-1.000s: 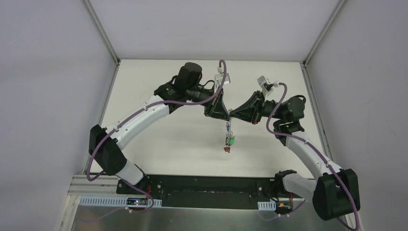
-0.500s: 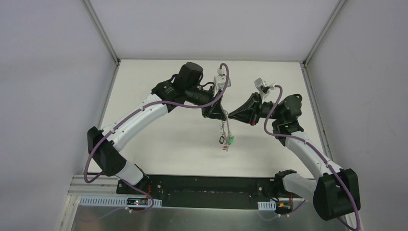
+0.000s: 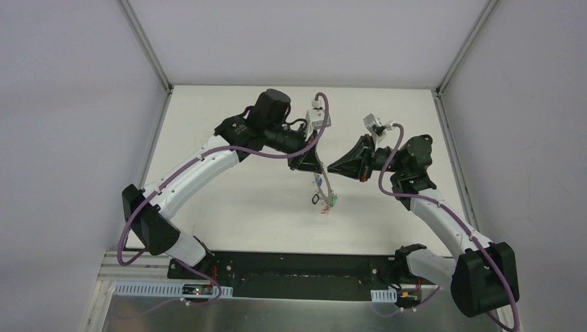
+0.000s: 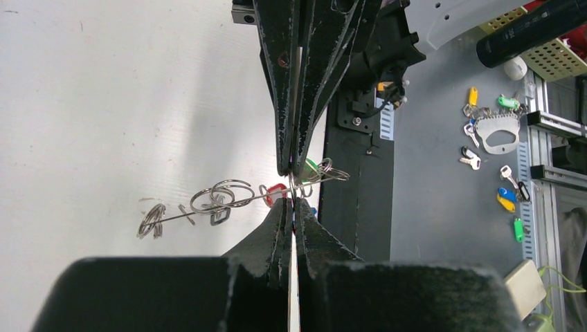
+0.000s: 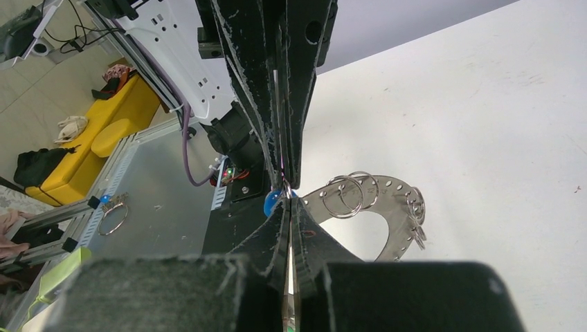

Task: Put the keys on the keyring

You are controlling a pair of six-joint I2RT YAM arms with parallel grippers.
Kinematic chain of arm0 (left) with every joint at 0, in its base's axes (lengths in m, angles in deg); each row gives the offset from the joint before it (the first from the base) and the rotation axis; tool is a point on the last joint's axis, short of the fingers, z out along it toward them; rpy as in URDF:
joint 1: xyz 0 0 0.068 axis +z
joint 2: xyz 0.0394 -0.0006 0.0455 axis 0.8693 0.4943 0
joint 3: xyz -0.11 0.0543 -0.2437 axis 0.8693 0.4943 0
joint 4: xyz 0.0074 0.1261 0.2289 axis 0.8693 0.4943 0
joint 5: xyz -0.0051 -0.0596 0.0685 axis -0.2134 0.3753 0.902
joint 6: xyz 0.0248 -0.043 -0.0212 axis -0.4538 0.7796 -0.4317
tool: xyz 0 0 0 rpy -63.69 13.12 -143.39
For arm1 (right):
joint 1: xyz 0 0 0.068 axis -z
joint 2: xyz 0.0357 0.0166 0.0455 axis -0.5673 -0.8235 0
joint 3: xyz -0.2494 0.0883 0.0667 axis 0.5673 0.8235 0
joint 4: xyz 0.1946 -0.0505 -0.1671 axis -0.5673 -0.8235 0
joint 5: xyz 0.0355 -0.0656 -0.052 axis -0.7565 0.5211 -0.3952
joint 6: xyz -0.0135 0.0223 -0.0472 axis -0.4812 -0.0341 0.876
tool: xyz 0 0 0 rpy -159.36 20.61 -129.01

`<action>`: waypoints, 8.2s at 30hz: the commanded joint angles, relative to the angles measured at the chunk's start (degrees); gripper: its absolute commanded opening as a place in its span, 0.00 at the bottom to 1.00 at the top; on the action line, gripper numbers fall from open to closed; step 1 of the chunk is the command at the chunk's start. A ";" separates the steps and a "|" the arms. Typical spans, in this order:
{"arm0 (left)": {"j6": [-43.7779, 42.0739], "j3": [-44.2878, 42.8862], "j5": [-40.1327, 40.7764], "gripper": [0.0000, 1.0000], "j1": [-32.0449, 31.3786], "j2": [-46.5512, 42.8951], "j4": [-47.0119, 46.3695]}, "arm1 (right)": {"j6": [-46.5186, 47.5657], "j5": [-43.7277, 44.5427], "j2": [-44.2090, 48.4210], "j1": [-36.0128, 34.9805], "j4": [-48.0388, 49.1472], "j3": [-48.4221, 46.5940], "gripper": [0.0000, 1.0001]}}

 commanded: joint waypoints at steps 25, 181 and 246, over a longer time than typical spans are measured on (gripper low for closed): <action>-5.72 -4.83 -0.39 0.00 -2.21 0.38 7.14 | 4.74 -4.09 0.52 -1.94 -3.65 -2.63 0.21; 0.82 0.83 -8.46 0.37 -1.26 0.65 -5.81 | -0.96 -1.82 1.18 -0.35 0.98 -2.72 0.00; -8.88 -3.85 0.40 0.00 -3.02 0.91 7.64 | 14.84 -3.84 1.86 1.21 -15.08 -4.15 0.27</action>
